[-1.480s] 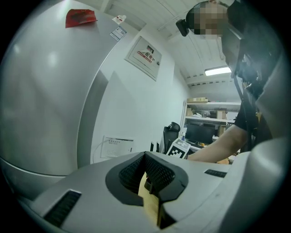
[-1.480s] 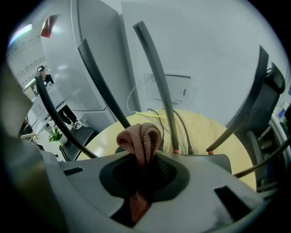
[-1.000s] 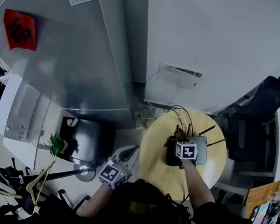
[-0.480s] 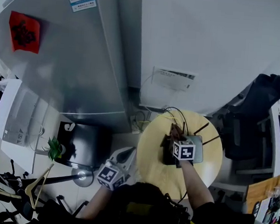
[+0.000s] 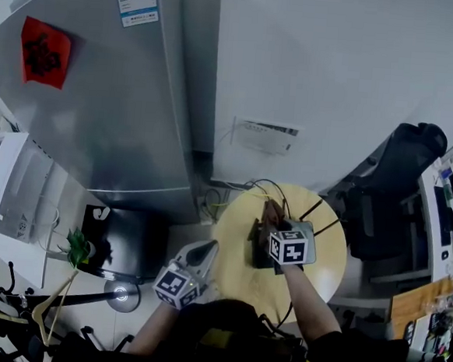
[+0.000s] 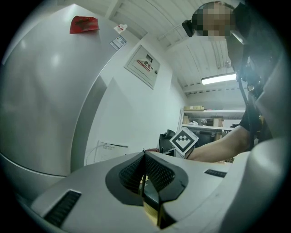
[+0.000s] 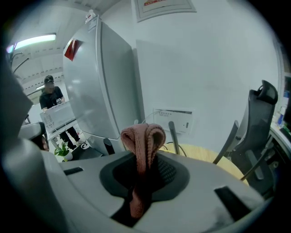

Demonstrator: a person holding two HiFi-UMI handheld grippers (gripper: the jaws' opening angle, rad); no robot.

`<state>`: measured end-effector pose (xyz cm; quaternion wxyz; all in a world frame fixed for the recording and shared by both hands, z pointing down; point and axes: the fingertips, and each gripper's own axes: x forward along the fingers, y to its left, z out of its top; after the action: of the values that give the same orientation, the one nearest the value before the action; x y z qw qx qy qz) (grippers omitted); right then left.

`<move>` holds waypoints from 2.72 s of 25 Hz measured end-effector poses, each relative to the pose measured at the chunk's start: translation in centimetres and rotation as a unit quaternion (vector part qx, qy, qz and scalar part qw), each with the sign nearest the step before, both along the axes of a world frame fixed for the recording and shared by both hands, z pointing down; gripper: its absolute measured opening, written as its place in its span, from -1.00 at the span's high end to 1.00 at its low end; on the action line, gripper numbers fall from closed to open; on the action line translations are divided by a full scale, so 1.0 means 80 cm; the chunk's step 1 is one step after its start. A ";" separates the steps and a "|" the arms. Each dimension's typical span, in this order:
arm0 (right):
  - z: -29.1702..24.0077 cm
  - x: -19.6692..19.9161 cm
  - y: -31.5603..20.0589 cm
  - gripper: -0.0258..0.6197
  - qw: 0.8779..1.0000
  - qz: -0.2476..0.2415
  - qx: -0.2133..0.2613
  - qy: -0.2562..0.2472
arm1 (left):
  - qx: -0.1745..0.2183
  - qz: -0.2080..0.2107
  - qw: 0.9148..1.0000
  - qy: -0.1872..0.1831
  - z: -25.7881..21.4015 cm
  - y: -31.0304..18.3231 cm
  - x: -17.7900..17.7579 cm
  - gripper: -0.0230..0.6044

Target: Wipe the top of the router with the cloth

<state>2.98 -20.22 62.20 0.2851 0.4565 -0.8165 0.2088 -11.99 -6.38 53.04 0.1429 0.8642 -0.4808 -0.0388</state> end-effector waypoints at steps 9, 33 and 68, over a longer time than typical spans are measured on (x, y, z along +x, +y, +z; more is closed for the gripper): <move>-0.049 -0.012 0.009 0.73 0.998 -0.022 0.061 0.002 | 0.022 0.008 1.000 0.002 -0.018 0.000 0.002 0.92; 0.123 0.075 -0.009 0.73 0.973 -0.051 -0.039 0.222 | -0.030 -0.015 0.999 -0.007 0.020 -0.033 -0.019 0.92; 0.096 0.079 -0.029 0.73 0.985 0.070 0.014 0.155 | -0.037 0.000 0.999 -0.012 0.023 -0.024 -0.018 0.92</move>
<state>9.27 -22.56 69.89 0.3863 0.5430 -0.7317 0.1437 -13.42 -8.34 54.87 0.1687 0.8586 -0.4839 -0.0105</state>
